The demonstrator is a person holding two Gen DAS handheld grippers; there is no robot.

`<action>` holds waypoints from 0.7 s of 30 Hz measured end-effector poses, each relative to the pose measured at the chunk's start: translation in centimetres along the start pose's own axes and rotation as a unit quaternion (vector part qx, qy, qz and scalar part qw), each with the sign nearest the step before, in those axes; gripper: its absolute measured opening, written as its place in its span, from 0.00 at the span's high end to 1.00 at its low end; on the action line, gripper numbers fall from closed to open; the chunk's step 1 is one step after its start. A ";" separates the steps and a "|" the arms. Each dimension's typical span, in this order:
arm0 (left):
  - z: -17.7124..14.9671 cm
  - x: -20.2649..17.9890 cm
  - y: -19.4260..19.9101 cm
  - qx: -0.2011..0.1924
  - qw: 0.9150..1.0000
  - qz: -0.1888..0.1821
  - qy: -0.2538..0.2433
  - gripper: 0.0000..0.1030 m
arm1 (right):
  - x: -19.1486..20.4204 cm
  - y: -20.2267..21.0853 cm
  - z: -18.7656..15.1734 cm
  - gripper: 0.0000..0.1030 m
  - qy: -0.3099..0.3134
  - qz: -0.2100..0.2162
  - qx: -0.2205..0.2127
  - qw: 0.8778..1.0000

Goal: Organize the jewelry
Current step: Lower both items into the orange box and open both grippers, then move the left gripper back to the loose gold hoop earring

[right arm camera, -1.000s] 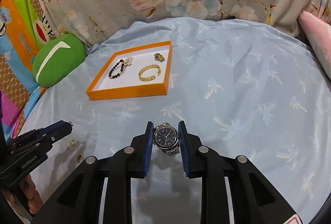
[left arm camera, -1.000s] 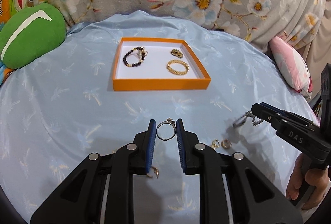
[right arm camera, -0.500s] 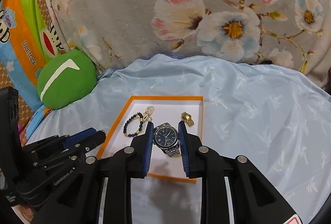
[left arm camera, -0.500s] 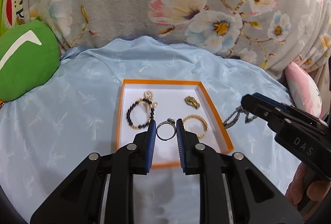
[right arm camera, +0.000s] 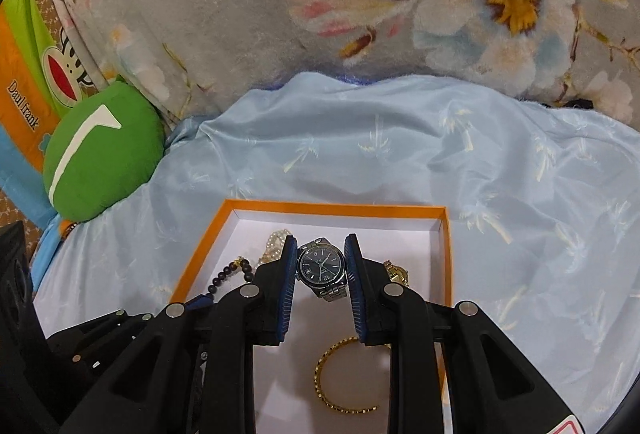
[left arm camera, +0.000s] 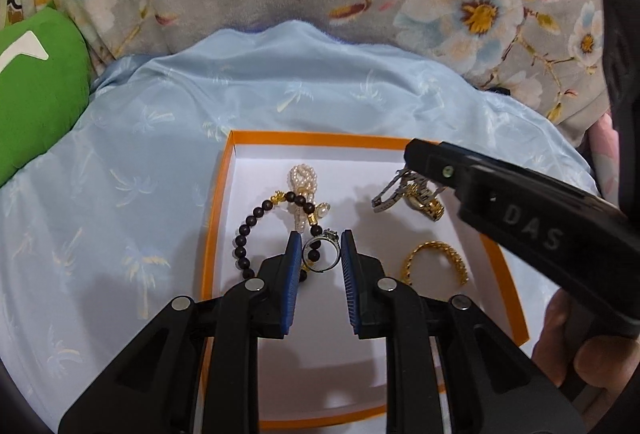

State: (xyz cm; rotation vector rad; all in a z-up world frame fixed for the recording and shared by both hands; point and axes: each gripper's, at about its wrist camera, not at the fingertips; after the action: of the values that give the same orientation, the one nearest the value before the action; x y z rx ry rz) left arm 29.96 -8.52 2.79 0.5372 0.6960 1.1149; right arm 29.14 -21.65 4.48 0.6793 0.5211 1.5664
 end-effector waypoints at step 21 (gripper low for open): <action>-3.0 2.3 9.5 -0.070 0.997 0.005 0.018 0.53 | 0.5 11.3 -7.5 0.63 0.013 -0.038 -0.047 0.998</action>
State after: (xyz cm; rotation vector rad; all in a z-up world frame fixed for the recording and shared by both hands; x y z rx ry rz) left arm 22.46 -2.82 6.90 0.4011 0.6418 1.1752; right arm 15.81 -21.88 6.80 0.5627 0.4840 1.5198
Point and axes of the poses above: each gripper's, at about its wrist camera, not at the fingertips, and y roughly against the way its jaws point, x to its left, z to its top, and after that the axes turned 7 degrees about y, right-handed
